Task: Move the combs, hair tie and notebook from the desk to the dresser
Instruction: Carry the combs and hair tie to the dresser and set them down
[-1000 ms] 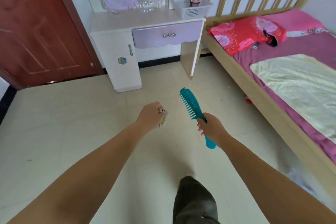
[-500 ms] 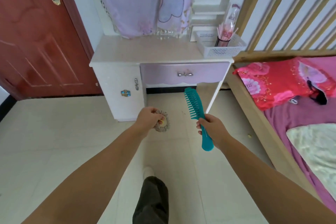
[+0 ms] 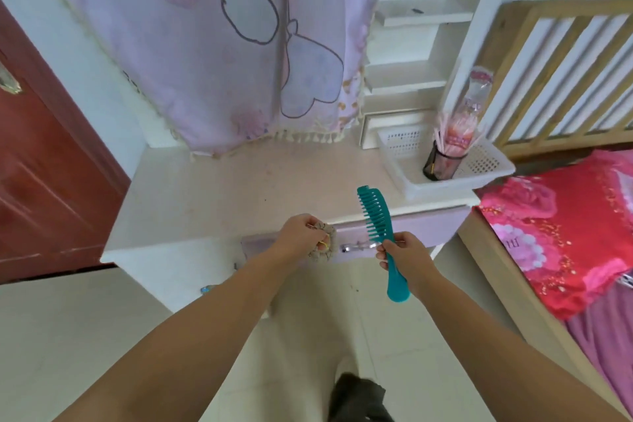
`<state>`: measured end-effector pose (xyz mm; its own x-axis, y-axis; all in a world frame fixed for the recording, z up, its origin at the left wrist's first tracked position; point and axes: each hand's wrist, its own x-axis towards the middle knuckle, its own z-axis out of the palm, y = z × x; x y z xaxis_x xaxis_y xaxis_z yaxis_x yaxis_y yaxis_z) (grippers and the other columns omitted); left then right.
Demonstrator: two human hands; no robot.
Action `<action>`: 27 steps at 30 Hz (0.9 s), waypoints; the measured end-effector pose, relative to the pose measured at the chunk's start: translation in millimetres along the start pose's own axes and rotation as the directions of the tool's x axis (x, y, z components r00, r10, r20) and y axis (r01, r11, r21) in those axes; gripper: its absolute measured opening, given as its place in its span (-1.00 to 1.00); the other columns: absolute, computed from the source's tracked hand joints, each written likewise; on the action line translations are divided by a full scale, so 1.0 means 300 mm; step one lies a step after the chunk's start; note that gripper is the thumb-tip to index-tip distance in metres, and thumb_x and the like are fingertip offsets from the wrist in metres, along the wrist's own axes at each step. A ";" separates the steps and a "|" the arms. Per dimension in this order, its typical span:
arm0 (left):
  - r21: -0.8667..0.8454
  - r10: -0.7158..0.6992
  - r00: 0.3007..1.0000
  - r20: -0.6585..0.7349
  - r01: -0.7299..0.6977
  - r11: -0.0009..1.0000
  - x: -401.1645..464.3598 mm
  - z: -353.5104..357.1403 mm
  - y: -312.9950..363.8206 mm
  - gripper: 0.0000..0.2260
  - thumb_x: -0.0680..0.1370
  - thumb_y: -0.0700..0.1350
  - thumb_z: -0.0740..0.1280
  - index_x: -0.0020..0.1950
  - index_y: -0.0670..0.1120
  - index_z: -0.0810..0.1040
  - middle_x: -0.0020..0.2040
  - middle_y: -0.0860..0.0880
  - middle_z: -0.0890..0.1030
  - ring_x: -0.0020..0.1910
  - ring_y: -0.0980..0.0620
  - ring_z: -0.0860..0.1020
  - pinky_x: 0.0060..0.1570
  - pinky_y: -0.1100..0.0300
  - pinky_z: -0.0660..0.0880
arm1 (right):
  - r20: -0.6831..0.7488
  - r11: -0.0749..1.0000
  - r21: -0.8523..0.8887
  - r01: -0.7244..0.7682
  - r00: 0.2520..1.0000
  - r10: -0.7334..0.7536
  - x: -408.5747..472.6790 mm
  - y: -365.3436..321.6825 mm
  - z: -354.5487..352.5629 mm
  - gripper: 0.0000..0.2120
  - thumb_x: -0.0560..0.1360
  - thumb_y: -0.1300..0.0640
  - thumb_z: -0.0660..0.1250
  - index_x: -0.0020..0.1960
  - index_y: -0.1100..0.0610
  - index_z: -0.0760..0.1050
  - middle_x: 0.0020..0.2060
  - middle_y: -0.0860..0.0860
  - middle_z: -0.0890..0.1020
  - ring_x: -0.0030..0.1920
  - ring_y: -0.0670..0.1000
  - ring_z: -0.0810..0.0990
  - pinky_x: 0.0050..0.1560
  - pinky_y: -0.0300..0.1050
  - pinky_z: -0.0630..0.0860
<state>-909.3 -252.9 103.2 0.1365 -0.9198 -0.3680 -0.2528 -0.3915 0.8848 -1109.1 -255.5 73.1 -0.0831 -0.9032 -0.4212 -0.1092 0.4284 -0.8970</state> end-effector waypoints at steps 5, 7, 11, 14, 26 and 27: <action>-0.118 -0.134 0.991 -0.001 0.133 0.984 0.365 0.006 0.061 -0.86 0.41 -0.37 0.32 -0.21 -0.15 0.44 -0.39 -0.09 0.55 -0.43 0.03 0.53 -0.41 0.19 0.51 | 0.031 1.000 -0.024 -0.002 1.000 0.003 0.397 -0.110 0.113 -0.91 0.53 0.33 0.19 0.01 0.25 0.41 -0.27 0.12 0.59 -0.31 0.03 0.56 -0.28 -0.12 0.53; -0.179 -0.197 0.980 -0.019 0.190 0.965 0.485 0.010 0.084 -0.85 0.40 -0.38 0.32 -0.24 -0.15 0.43 -0.36 -0.12 0.56 -0.42 0.01 0.52 -0.44 0.21 0.52 | 0.031 0.998 -0.028 -0.054 0.998 0.055 0.525 -0.136 0.156 -0.92 0.53 0.32 0.18 0.01 0.24 0.41 -0.25 0.12 0.59 -0.30 0.02 0.57 -0.29 -0.15 0.54; -0.293 -0.327 0.941 -0.086 0.290 0.911 0.686 0.020 0.091 -0.85 0.40 -0.37 0.32 -0.24 -0.14 0.45 -0.30 -0.14 0.57 -0.35 0.00 0.53 -0.27 0.11 0.57 | 0.032 0.979 -0.081 -0.185 0.982 0.188 0.707 -0.152 0.244 -0.92 0.53 0.31 0.17 -0.01 0.22 0.41 -0.29 0.09 0.59 -0.31 0.01 0.55 -0.34 -0.20 0.52; -0.335 -0.406 0.910 -0.082 0.358 0.871 0.790 0.024 0.055 -0.85 0.42 -0.35 0.30 -0.27 -0.12 0.47 -0.33 -0.10 0.58 -0.37 0.03 0.54 -0.35 0.18 0.58 | 0.026 0.963 -0.126 -0.239 0.969 0.244 0.790 -0.137 0.309 -0.91 0.53 0.30 0.18 0.00 0.22 0.42 -0.28 0.09 0.59 -0.28 0.04 0.54 -0.29 -0.17 0.52; 0.290 -0.171 0.960 -0.221 0.232 0.928 0.915 -0.025 -0.079 -0.73 0.48 -0.16 0.27 0.17 -0.13 0.49 0.09 -0.11 0.53 0.01 -0.06 0.49 -0.06 0.19 0.38 | -0.103 0.925 -0.216 -0.313 0.949 0.297 0.864 -0.123 0.353 -0.87 0.54 0.16 0.17 -0.02 0.22 0.42 -0.26 0.09 0.51 -0.28 0.06 0.49 -0.28 -0.08 0.45; 0.320 -0.151 0.966 -0.210 0.214 0.923 0.916 -0.028 -0.082 -0.70 0.48 -0.16 0.27 0.21 -0.13 0.47 0.13 -0.12 0.50 0.06 -0.08 0.49 -0.03 0.18 0.39 | -0.110 0.924 -0.199 -0.326 0.944 0.310 0.874 -0.133 0.338 -0.86 0.54 0.17 0.18 -0.02 0.24 0.44 -0.23 0.13 0.54 -0.25 0.10 0.51 -0.23 -0.03 0.48</action>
<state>-857.7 -495.9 -17.2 0.3714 -0.8234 -0.4290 -0.5106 -0.5671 0.6463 -1025.9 -512.2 -15.3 -0.2209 -0.7171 -0.6611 -0.2707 0.6963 -0.6648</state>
